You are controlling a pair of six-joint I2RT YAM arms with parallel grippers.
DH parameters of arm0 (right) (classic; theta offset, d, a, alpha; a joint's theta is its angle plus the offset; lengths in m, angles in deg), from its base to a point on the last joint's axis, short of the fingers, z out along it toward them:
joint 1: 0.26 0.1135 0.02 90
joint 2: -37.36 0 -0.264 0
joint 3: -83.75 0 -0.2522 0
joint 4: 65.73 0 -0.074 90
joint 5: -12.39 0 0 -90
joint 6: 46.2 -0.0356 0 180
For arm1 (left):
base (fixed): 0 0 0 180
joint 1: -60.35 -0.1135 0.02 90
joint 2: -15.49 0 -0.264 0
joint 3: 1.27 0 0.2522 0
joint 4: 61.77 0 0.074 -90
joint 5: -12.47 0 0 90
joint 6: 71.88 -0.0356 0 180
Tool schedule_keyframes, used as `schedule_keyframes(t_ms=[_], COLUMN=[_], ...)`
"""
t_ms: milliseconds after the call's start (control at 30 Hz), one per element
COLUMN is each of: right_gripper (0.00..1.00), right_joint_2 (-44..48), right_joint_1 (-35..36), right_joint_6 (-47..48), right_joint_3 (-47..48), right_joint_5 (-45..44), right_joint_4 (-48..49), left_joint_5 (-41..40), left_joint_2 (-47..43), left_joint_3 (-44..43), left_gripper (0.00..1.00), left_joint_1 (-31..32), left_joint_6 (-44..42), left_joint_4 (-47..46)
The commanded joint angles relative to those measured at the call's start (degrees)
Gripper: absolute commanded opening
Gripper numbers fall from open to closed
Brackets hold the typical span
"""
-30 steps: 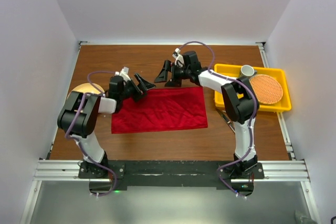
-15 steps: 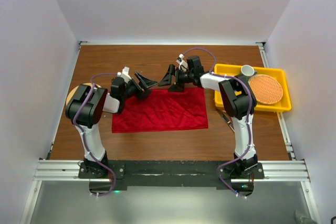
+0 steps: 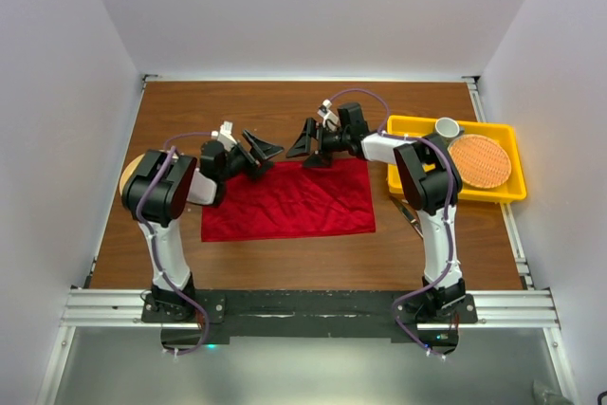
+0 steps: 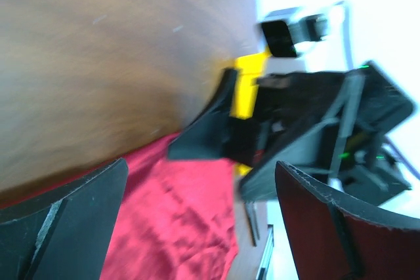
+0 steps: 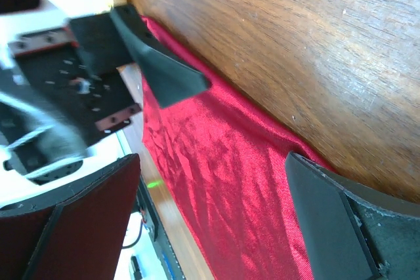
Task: Fold the napkin into a case and place the utensils inside
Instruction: Smooth out the rectangle-folded napkin at the center of the board.
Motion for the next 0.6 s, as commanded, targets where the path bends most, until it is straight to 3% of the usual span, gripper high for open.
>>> schedule_keyframes(t_ms=[0, 567], right_gripper=[0.98, 0.98], right_joint_2=[-2.33, -3.48], right_joint_1=[-1.18, -3.55], right_joint_6=[3.06, 5.87], right_joint_3=[-1.71, -1.97], right_joint_5=[-2.65, -3.00], right_joint_4=[-5.09, -8.17], left_joint_5=[-2.46, -1.23], left_joint_2=[0.02, -5.16], left_joint_3=[2.89, 4.30], left_gripper=[1.00, 1.00], left_joint_1=[-2.84, -14.97], left_joint_6=[-4.72, -14.13], left_joint_4=[3.93, 14.92])
